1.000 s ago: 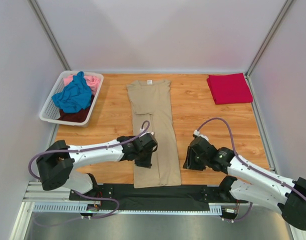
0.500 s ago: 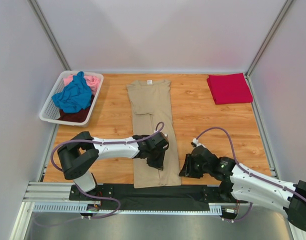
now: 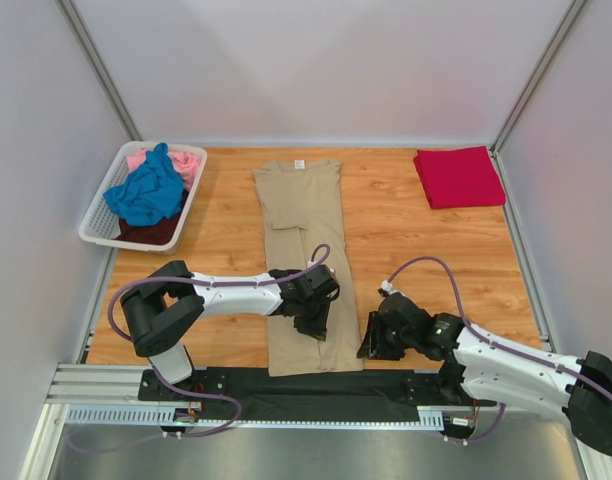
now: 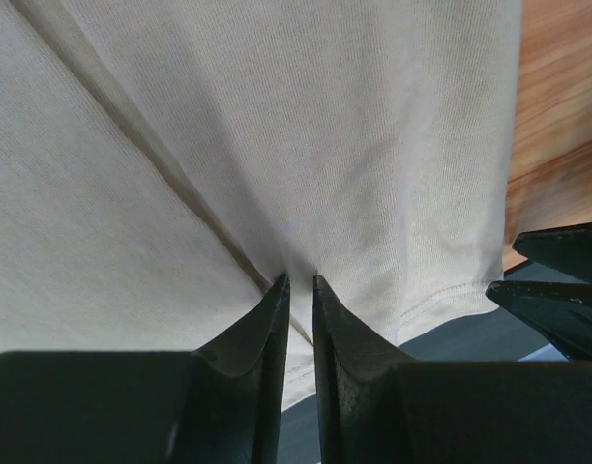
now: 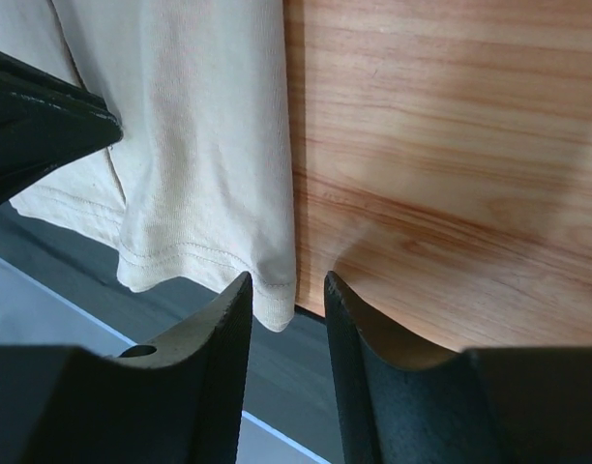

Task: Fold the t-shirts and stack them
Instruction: Fold the tshirt

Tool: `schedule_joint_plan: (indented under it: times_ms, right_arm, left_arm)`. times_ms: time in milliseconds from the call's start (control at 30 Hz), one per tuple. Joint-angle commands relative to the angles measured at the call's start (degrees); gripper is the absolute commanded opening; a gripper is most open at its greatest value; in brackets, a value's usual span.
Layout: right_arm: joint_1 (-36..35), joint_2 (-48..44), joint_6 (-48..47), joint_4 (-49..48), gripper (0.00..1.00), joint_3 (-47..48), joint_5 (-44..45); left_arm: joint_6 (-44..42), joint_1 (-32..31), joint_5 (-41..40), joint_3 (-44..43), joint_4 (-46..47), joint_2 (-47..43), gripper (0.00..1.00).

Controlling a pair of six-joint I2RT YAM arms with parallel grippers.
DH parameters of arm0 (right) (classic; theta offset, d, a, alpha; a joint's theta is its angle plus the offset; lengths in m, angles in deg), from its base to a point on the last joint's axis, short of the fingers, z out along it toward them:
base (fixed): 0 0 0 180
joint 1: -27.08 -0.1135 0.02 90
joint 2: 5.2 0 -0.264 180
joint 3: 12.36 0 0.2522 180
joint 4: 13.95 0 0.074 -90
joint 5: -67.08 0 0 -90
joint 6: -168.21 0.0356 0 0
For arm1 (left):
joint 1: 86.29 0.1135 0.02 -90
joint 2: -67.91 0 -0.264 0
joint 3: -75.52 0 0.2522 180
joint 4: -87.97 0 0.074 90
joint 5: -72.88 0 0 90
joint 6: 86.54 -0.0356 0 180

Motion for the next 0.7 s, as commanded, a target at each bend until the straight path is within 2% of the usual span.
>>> schedule_joint_plan:
  times_ms: [0,333,667]
  right_arm:
    - [-0.56,-1.16,0.55,-3.44,0.38,-1.17,-2.07]
    - [-0.73,-4.23,1.78,-4.76,0.42,-3.10,-3.03]
    - [-3.90,-3.27,3.53,-2.56,0.43,-2.84,1.18]
  left_arm:
    - [0.07,-0.41,-3.52,-0.23,-2.31,2.02,0.23]
    - [0.33,-0.67,-5.01,-0.23,-3.54,1.75,0.22]
    - [0.77,-0.93,-5.45,-0.14,-3.45,2.02,0.22]
